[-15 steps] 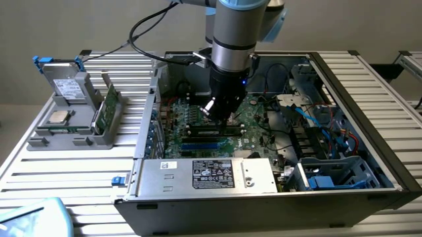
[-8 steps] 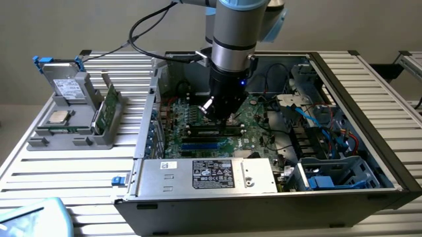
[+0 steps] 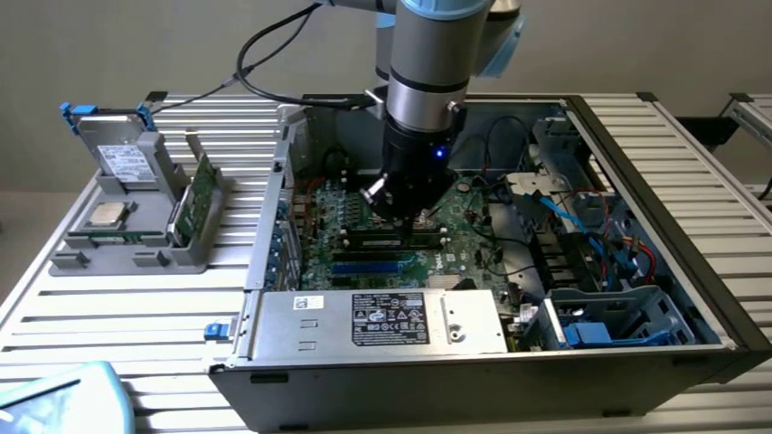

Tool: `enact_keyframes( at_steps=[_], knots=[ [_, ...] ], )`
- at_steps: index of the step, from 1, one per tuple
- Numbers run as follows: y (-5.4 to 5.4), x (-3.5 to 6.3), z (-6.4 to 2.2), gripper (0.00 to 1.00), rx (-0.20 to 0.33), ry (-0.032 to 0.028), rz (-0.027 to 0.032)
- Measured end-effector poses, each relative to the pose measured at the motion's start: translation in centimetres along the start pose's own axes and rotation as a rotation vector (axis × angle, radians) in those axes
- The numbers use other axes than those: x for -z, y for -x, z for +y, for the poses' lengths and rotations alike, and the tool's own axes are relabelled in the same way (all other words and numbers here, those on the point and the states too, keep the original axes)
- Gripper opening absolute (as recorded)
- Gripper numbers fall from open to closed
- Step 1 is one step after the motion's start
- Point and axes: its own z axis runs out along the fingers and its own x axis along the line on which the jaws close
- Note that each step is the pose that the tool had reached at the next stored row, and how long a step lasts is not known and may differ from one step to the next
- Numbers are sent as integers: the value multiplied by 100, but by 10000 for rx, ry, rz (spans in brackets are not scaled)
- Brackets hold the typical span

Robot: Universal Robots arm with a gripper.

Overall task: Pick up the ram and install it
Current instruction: 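Press down the ram until it locks into place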

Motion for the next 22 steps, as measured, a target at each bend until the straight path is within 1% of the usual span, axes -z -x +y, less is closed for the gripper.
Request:
enact_keyframes(
  at_steps=[22],
  knots=[
    [0,-4,0,11,-3678,216,-30]
  ],
)
